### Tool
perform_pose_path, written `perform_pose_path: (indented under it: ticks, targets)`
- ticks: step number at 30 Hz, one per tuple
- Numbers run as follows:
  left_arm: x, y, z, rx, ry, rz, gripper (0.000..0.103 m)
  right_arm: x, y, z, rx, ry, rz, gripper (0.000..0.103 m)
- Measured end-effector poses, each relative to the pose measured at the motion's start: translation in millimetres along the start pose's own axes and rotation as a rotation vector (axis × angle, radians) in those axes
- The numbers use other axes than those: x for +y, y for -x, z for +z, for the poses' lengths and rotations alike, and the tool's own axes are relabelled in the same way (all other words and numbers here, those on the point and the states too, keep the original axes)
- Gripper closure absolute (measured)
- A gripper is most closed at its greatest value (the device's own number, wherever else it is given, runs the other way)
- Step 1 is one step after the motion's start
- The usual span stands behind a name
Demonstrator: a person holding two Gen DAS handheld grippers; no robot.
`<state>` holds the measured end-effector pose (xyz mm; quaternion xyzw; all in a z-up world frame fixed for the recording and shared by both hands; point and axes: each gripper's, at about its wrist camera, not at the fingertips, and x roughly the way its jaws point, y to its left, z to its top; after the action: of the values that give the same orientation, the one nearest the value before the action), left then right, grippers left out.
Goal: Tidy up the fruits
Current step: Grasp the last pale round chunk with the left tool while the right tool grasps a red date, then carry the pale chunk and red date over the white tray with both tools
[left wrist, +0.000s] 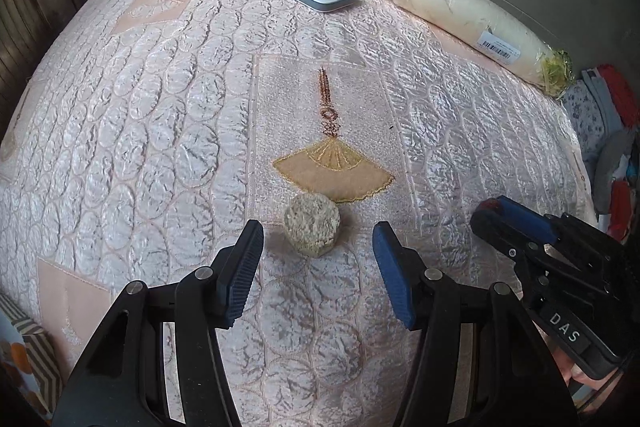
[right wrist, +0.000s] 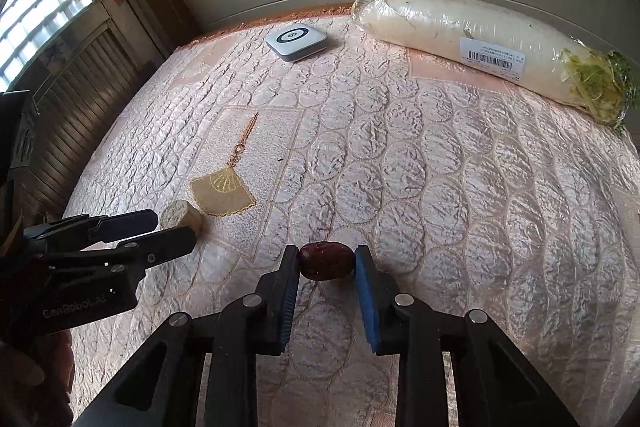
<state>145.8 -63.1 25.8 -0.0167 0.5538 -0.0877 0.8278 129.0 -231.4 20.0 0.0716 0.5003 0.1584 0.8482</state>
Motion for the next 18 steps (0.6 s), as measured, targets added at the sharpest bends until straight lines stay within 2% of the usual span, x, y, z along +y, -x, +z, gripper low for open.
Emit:
perform_pose_path:
  ticks: [2,3,4,9,18]
  targets:
    - [0.5,-2.7,-0.3,-0.003,-0.004,0.016,0.051,0.2,4.7,-3.1,-0.003,-0.001,0.004,0.076]
    - [0.3,-4.2,-0.9,-0.003,-0.009,0.027,0.069,1.0,7.6,-4.3,-0.008,0.001,0.005,0.076]
    - [1.0,-5.8,-1.8,0.001,-0.008,0.026,0.074,2.0,10.9,-5.4,-0.015,0.001,0.006,0.076]
    - [1.5,-0.3,-8.4,-0.010,-0.014,0.030,0.074,12.9,18.8,-8.9,-0.019,0.024,0.023,0.076]
    - [20.0,37.8,-36.6,-0.043,0.016,0.060,0.074,42.7,22.9,-21.9,0.002,0.068,0.050,0.076]
